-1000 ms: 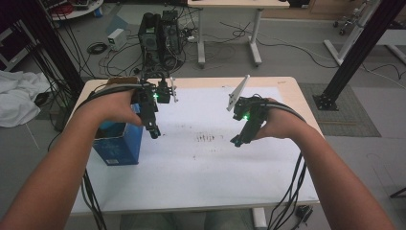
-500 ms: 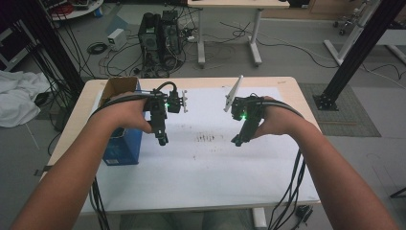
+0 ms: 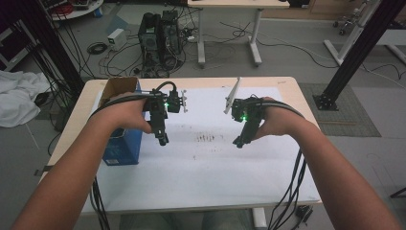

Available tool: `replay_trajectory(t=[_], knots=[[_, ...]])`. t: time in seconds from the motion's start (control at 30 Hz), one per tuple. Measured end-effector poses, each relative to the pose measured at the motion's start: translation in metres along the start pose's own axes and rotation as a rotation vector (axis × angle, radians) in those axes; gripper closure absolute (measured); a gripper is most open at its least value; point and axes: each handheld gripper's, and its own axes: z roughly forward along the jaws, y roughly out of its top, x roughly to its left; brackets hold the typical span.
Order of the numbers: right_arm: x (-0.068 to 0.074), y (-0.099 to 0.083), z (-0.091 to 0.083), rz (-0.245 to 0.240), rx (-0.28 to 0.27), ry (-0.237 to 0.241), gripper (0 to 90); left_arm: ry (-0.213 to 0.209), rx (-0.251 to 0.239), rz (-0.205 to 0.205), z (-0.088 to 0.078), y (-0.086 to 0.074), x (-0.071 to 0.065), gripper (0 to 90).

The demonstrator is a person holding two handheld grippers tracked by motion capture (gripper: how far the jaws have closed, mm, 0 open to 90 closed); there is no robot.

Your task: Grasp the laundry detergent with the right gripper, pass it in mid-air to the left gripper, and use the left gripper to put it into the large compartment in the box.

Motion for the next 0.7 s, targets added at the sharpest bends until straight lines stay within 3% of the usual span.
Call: replay_trajectory(t=[0.1, 0.7], knots=[[-0.0001, 0.0003, 0.0004, 0.003, -0.001, -0.001, 12.7, -0.012, 0.0, -0.018, -0.0004, -0.0007, -0.0003, 5.3], [0.0007, -0.0006, 0.0008, 0.0, -0.011, -0.011, 12.7, -0.003, 0.002, -0.003, 0.0002, 0.0014, -0.0005, 5.3]])
